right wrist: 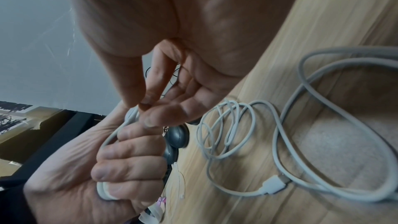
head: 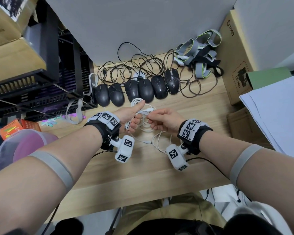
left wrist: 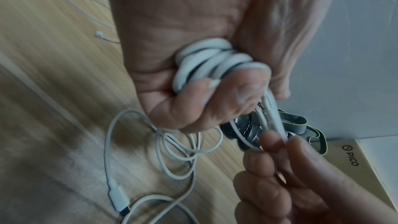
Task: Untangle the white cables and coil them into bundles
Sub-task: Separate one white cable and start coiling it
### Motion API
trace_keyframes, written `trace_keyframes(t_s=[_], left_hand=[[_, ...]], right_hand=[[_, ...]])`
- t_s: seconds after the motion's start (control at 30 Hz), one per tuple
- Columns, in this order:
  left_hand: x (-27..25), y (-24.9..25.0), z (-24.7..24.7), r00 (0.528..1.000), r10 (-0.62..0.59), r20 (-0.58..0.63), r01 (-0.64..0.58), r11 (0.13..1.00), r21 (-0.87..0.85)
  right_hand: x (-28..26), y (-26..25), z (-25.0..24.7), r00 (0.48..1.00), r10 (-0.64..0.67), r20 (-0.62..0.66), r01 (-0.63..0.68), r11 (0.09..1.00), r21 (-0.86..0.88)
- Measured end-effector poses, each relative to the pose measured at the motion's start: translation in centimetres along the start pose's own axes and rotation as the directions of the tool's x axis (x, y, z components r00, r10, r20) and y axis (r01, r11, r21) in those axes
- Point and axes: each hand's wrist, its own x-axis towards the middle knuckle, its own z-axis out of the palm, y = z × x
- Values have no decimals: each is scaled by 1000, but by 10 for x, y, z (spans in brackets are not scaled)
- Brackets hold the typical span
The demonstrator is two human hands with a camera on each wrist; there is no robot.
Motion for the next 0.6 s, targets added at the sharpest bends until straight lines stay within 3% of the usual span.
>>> trace_keyframes(t_s=[0.23,0.6], left_hand=[[0,-1,2,1000,-10,-12,11,1000,22],[1,-1,5,990,41,-136,-27,994,103]], right_hand=[[-3,0,4,1000,0,-6,0,999,-46],[-3,-2,9,995,-12,-101,4,997,-77]])
